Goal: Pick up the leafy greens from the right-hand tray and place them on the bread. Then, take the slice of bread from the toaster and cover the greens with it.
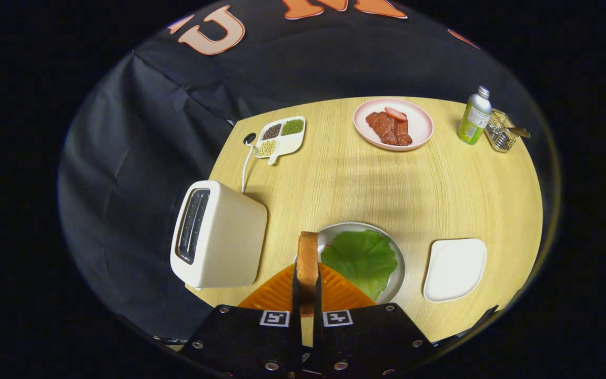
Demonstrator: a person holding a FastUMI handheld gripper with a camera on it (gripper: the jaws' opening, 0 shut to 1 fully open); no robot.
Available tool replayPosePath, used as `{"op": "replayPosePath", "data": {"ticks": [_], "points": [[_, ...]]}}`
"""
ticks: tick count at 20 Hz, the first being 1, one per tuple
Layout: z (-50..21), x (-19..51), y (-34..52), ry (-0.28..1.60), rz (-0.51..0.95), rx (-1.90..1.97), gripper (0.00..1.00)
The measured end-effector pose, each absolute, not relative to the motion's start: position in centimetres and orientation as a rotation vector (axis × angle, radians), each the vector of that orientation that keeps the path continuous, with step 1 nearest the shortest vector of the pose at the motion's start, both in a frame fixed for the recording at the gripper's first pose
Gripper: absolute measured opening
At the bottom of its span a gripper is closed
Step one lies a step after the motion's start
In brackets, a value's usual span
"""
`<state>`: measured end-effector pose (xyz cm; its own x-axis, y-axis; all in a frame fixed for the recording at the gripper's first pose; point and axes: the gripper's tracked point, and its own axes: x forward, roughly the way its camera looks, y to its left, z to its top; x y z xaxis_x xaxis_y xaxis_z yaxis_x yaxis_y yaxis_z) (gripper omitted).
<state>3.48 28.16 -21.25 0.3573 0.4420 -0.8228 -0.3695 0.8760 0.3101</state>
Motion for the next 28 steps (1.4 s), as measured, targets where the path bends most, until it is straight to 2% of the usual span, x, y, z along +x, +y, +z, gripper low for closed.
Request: {"op": "replayPosePath", "data": {"ticks": [12, 14, 16, 18, 21, 22, 23, 25, 28], "points": [[-26.6, 4.9, 24.4, 1.116, 0.527, 0.129, 0.09], [-27.3, 4.9, 23.4, 1.128, 0.511, 0.136, 0.14], [-28.4, 5.5, 22.0, 1.127, 0.476, 0.107, 0.21], [-29.1, 5.8, 20.6, 1.133, 0.438, 0.074, 0.32], [-29.5, 6.1, 19.3, 1.133, 0.413, 0.069, 0.59], [-29.3, 6.3, 19.0, 1.123, 0.405, 0.068, 0.64], [-28.8, 6.4, 18.6, 1.11, 0.399, 0.071, 0.77], [-27.5, 6.7, 17.4, 1.077, 0.381, 0.063, 0.93], [-23.7, 7.7, 14.5, 0.968, 0.342, 0.018, 0.99]]}}
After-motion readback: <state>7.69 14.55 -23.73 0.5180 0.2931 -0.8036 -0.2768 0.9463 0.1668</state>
